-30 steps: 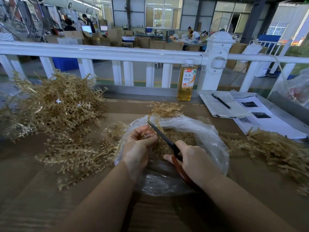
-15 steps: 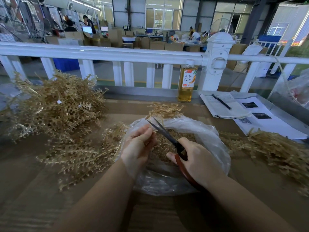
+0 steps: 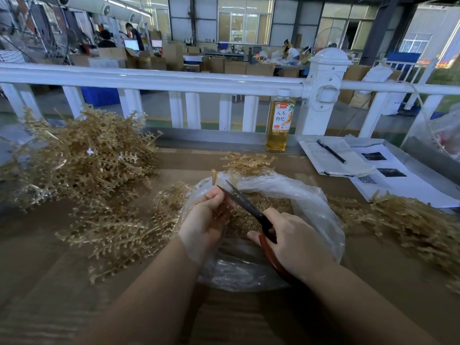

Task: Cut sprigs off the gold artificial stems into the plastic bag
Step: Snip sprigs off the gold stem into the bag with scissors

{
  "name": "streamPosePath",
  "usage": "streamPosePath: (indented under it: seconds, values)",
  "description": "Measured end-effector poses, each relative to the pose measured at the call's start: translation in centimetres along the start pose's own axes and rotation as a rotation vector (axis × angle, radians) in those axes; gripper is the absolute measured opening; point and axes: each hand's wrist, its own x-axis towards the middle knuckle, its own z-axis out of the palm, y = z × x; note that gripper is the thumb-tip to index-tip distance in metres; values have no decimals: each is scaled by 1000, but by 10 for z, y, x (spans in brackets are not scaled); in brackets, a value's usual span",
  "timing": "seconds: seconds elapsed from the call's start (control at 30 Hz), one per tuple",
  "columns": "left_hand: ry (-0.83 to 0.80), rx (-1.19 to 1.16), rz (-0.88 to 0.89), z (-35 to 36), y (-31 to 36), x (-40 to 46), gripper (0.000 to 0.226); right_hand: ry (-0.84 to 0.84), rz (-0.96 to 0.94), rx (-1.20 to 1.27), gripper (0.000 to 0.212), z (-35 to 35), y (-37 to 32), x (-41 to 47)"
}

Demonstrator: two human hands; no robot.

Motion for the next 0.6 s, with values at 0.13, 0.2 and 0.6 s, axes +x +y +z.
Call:
streamPosePath:
  seconds: [0.13, 0.2, 0.6]
  values:
    - [-65, -6, -16, 0, 1, -2, 20, 31, -19, -30, 35, -3, -1, 3]
    - [-79, -6, -30, -1, 3, -2, 18, 40, -30, -35, 36, -4, -2, 4]
    - [30, -77, -24, 2, 2, 1, 22, 70, 18, -1, 18, -7, 2, 3]
